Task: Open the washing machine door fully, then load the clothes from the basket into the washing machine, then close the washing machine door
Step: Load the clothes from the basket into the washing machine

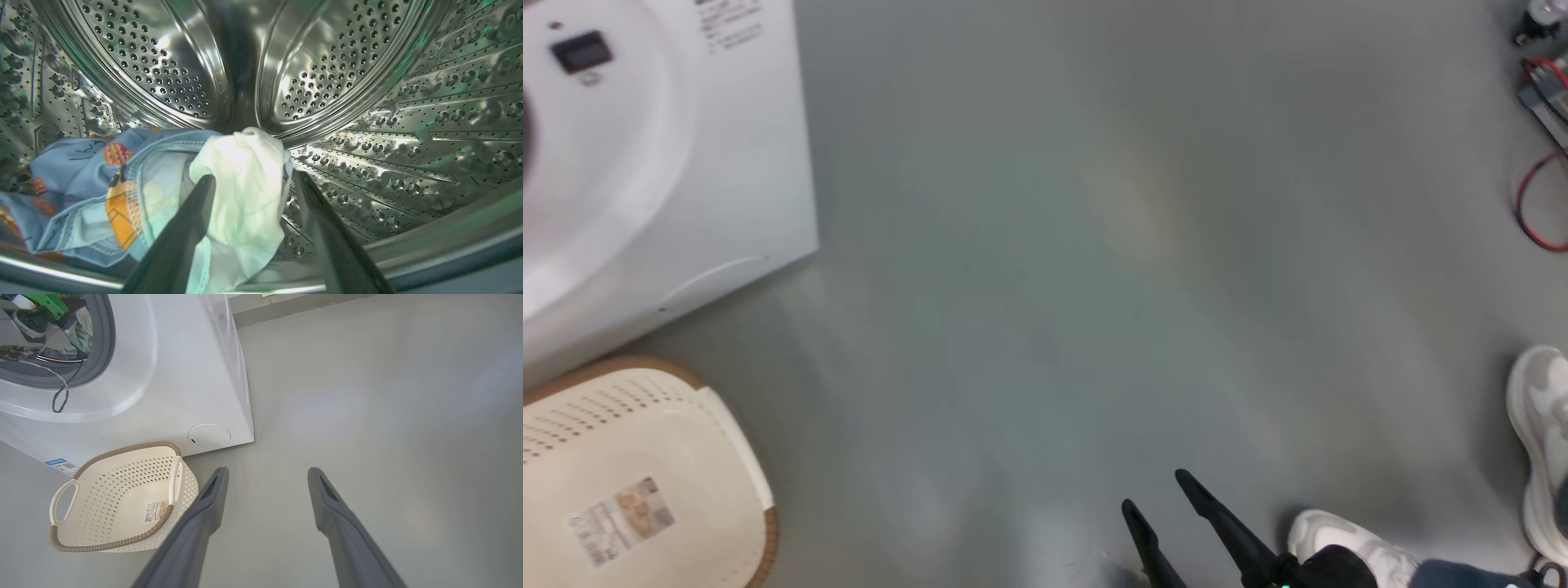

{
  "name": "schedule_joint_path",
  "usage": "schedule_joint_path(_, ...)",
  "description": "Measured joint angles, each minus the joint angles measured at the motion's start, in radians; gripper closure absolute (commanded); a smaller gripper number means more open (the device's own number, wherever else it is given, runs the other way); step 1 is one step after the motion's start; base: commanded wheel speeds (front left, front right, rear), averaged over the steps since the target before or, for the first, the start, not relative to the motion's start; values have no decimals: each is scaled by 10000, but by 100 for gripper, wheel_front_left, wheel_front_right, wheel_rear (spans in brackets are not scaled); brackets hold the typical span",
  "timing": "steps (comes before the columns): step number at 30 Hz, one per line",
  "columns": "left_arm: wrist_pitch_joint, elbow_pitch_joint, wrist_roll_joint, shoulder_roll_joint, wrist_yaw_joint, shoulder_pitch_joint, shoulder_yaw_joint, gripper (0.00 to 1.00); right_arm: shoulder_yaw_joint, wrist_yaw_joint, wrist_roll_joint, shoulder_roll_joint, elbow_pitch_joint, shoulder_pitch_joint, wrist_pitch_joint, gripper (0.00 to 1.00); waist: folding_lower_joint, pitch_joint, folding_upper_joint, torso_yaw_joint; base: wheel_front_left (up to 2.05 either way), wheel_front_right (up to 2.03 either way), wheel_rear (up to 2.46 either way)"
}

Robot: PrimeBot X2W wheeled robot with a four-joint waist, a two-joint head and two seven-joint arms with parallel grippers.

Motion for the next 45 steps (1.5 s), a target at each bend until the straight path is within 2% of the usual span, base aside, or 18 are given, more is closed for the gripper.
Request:
schedule_joint_path(10,-12,-1419,360,-1429,21,2226,213,0,-623,0,-211,-33,652,-173,2,0,0,-1207,0,945,0,0,0)
schedule_joint_path(16,-12,-2311,665,-2021,-58,3465,430,0,-1070,0,-353,-38,857,-179,2,0,0,-1810,0,1573,0,0,0)
schedule_joint_path(22,-10,-3022,993,-2510,-263,4780,362,0,-1423,0,-364,-50,980,-177,2,0,0,-2203,0,2092,0,0,0)
schedule_joint_path(28,-12,-4623,1565,-2968,-439,6294,426,0,-1747,0,-453,-59,1104,-191,2,0,0,-2578,0,2679,0,0,0)
schedule_joint_path(35,-10,-5505,1670,-3557,-587,8237,679,0,-2002,0,-617,-58,1206,-240,2,0,0,-2959,0,3235,0,0,0)
schedule_joint_path(45,-10,-7570,2314,-3791,-698,9993,1114,0,-2385,0,-993,-86,1383,-612,2,0,0,-3258,0,4133,0,0,0)
